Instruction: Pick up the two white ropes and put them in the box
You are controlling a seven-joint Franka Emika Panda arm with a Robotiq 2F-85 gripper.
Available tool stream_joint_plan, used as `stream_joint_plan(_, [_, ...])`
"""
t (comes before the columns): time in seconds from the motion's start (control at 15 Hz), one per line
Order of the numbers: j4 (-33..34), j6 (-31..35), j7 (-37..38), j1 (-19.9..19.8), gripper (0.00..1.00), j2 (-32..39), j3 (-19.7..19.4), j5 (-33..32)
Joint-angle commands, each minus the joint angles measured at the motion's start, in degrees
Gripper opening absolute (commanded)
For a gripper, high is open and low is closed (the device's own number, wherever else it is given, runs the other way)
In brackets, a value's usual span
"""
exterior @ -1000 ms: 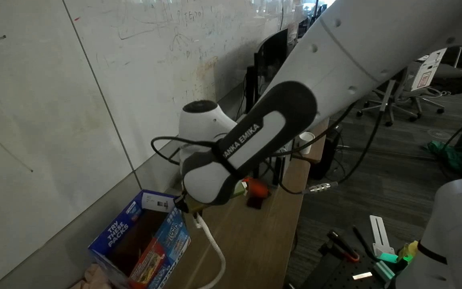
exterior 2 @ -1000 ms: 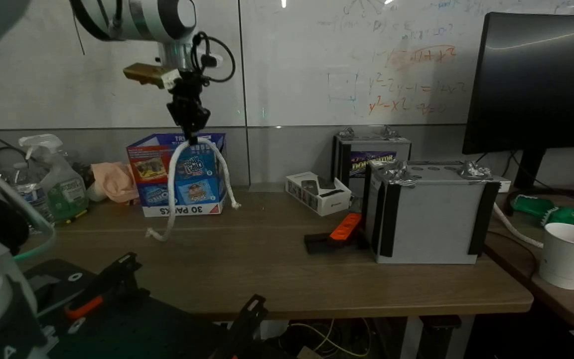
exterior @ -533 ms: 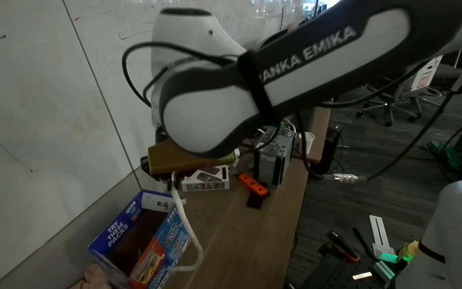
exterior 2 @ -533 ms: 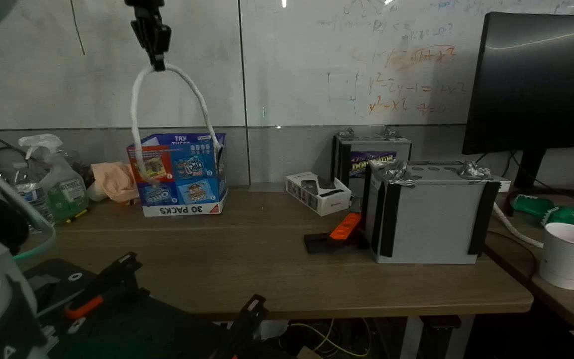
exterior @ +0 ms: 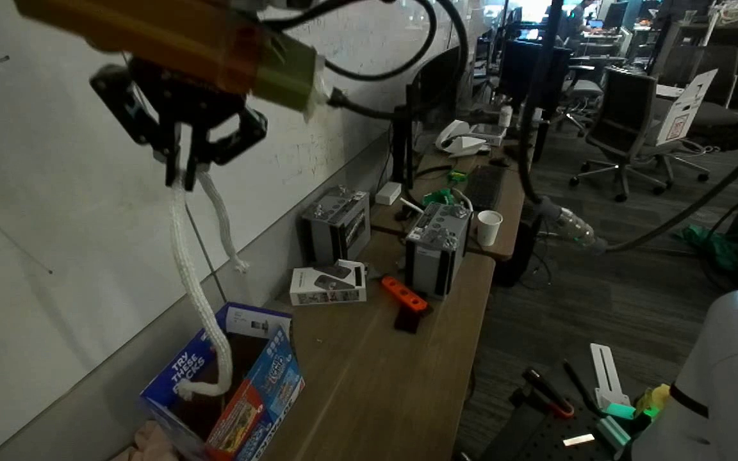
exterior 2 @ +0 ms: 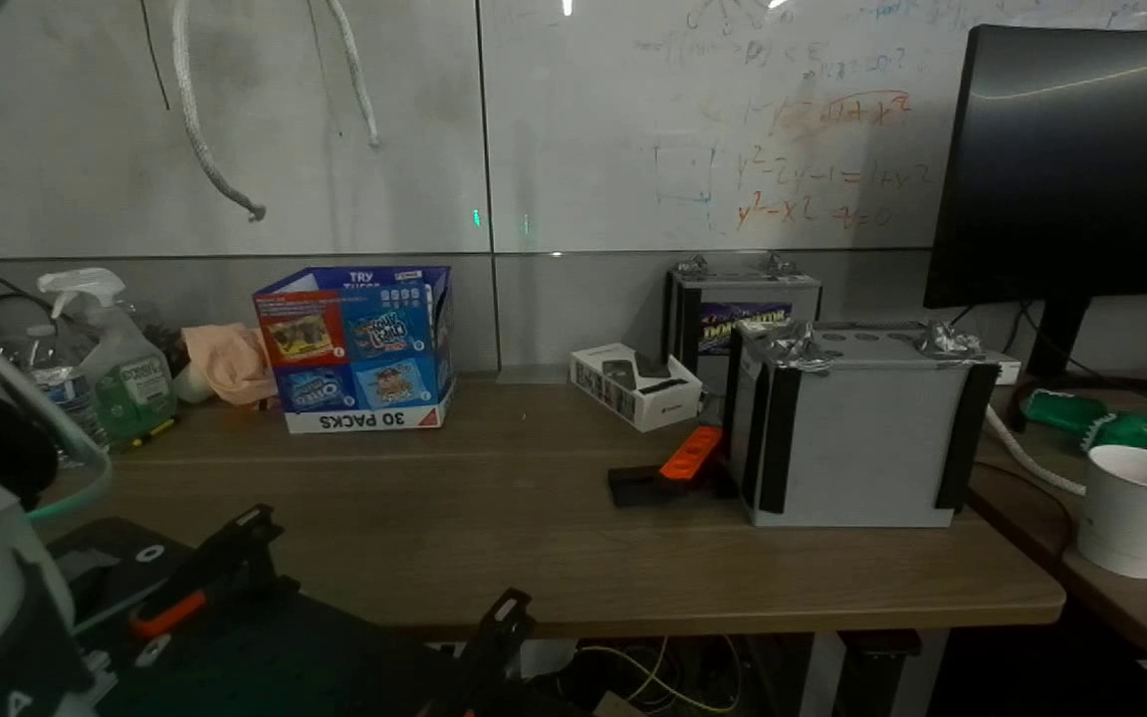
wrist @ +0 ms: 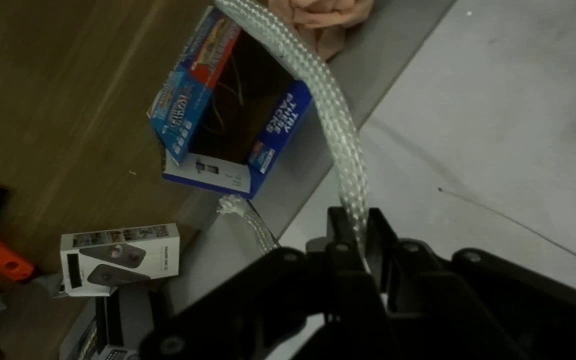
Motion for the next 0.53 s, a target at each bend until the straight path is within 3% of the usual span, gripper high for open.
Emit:
stream_joint_plan(0.0, [8.8, -0.5, 5.2, -2.8, 0.13, 5.2, 1.3, 1.3])
stream_joint_plan(0.47, [12.2, 3.4, 11.4, -2.6, 0.13, 14.4, 0.9, -0.2])
